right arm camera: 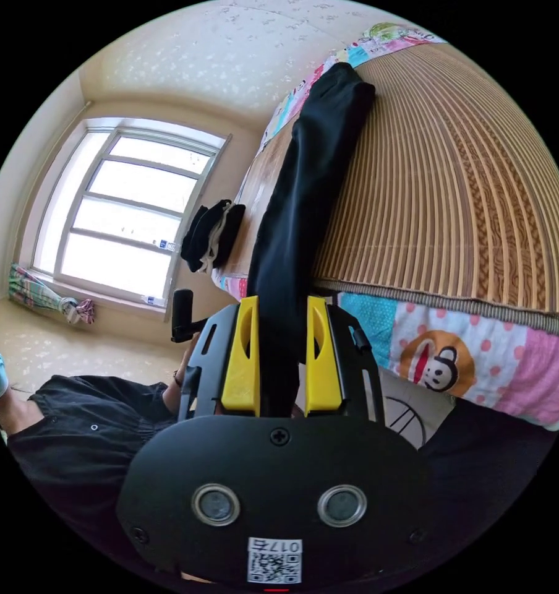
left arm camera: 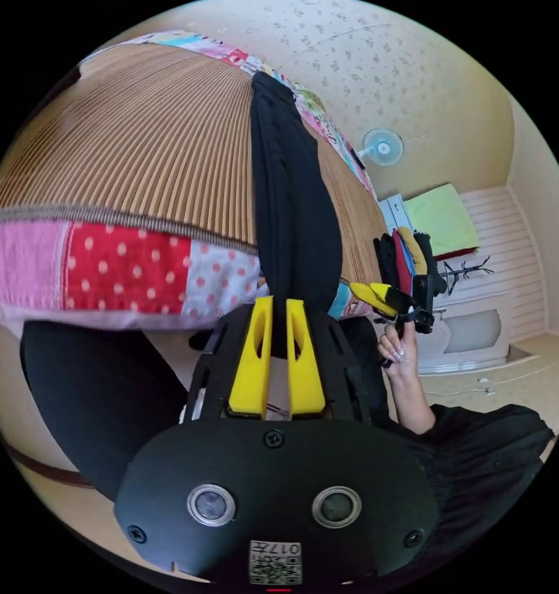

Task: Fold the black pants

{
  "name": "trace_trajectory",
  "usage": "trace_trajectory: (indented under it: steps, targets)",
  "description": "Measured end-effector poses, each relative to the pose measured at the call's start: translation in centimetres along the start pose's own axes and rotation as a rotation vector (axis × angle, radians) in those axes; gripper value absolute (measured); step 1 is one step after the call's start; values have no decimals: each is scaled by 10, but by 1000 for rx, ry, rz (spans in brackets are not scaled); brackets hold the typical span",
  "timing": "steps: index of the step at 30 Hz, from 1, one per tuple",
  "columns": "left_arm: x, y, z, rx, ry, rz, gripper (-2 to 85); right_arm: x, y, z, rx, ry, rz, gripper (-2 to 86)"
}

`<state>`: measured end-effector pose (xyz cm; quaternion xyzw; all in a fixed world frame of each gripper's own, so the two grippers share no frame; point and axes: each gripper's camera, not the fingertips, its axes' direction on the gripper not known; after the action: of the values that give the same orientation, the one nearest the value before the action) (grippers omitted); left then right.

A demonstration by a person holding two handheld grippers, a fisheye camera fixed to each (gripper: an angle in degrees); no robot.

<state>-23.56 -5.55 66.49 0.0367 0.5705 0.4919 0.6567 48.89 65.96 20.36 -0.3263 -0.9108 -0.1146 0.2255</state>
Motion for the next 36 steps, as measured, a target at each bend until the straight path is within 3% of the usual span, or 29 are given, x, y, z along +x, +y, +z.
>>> trace_trajectory:
  steps: [3,8,12,20,24,36]
  targets:
    - [-14,2,-4,-22,57,-62,78,20,-3,-4,2,-53,51,121]
    - [-31,-50,-49,159,240,-23,123,36,-44,-5,42,-113,87,138]
    - [-38,-128,-27,2,193,8,160,39,-81,15,9,-153,119,142]
    - [-59,-186,23,-213,253,-66,81,25,-130,91,-133,-250,181,86]
    - [-77,-174,22,-207,540,-102,53,15,-119,102,-124,-398,183,34]
    - [70,-83,-135,-3,796,390,51,-248,-15,13,-10,-370,-370,1]
